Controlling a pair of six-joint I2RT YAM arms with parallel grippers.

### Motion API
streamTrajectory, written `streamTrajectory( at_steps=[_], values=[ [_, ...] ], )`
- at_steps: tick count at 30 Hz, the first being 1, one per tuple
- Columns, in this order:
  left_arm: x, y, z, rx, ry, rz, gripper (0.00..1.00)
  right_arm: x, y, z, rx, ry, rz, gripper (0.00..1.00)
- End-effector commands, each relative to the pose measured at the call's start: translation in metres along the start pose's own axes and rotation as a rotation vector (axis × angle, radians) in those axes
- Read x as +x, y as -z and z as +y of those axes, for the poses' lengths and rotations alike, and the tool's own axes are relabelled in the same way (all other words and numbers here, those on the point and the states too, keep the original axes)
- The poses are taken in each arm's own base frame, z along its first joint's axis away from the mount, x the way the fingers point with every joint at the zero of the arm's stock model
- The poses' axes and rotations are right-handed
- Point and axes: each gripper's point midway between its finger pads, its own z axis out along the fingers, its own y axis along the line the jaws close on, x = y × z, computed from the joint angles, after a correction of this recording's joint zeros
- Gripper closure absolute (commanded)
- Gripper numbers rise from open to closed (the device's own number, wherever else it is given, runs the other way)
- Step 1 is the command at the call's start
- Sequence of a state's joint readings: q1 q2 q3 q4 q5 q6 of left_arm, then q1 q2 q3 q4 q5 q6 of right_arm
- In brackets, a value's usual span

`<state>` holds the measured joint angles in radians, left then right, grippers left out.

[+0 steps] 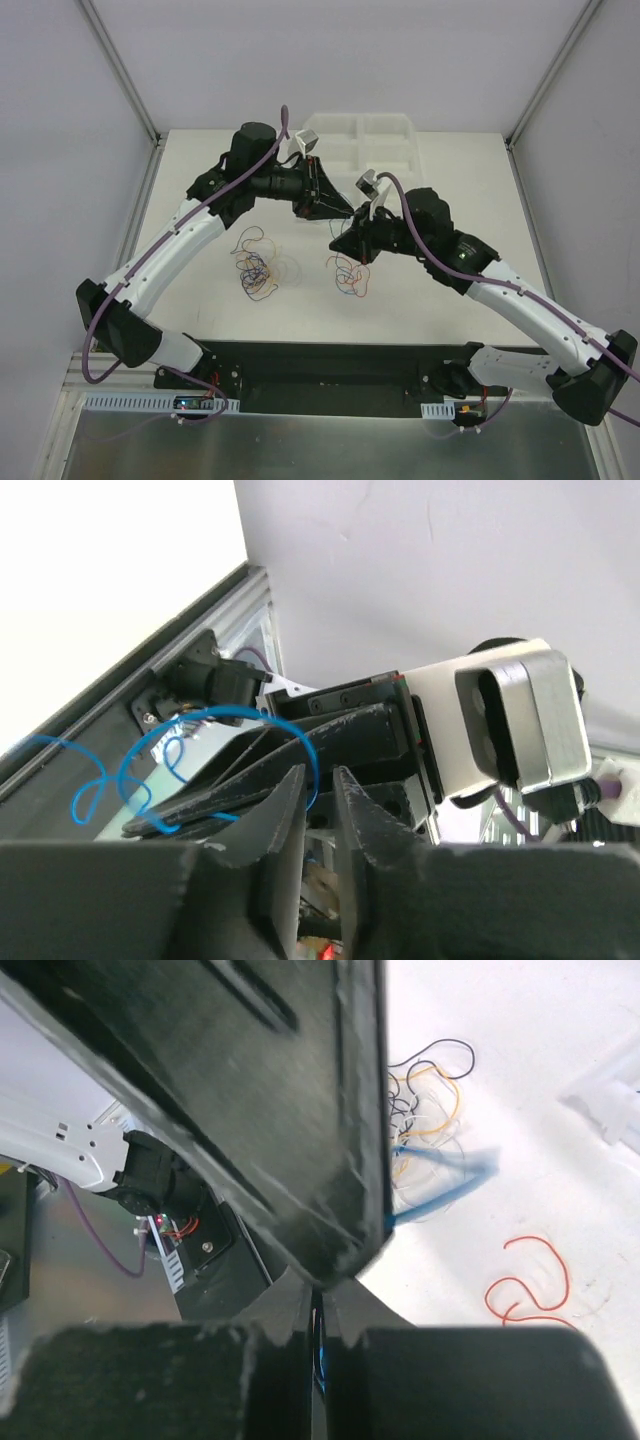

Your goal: Untangle the cables

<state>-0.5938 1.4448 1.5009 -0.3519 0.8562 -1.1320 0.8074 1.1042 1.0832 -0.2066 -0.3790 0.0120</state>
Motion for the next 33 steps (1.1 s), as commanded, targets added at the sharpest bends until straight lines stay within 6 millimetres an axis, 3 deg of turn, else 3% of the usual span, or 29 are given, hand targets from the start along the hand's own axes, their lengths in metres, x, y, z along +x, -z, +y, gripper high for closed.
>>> streamTrajectory(
  at_steps=[1, 3, 7, 10, 13, 17, 21, 22, 25, 30, 33],
  values=[
    [-0.016, 0.026, -0.009, 0.013, -0.08, -0.174, 0.65, -0.02, -0.003, 0.009, -0.035, -0.047, -0.084, 1.0],
    [-0.025, 0.04, 0.0, -0.005, -0.099, -0.24, 0.52, -0.023, -0.006, 0.003, -0.031, -0.067, -0.081, 0.99],
    [-0.041, 0.078, 0.022, -0.082, -0.16, -0.418, 0.34, -0.045, -0.01, -0.021, 0.003, -0.117, -0.102, 1.0],
    [-0.044, 0.108, 0.042, -0.19, -0.224, -0.545, 0.31, -0.063, -0.017, -0.047, 0.053, -0.172, -0.11, 1.0],
    [-0.042, 0.126, 0.073, -0.32, -0.272, -0.602, 0.3, -0.082, -0.027, -0.075, 0.111, -0.198, -0.113, 1.0],
    [-0.033, 0.13, 0.113, -0.455, -0.258, -0.54, 0.3, -0.106, -0.048, -0.115, 0.171, -0.205, -0.103, 1.0],
    [-0.025, 0.124, 0.133, -0.489, -0.248, -0.472, 0.33, -0.126, -0.071, -0.157, 0.215, -0.226, -0.092, 1.0],
    [-0.026, 0.125, 0.133, -0.495, -0.251, -0.473, 0.32, -0.138, -0.074, -0.164, 0.215, -0.227, -0.109, 1.0],
    [-0.027, 0.125, 0.127, -0.489, -0.298, -0.455, 0.32, -0.142, -0.093, -0.195, 0.25, -0.25, -0.1, 1.0],
    [-0.037, 0.132, 0.117, -0.523, -0.38, -0.423, 0.31, -0.128, -0.12, -0.244, 0.335, -0.323, -0.061, 0.99],
    [-0.045, 0.135, 0.115, -0.559, -0.409, -0.396, 0.31, -0.108, -0.135, -0.261, 0.359, -0.354, -0.021, 0.99]
  ],
)
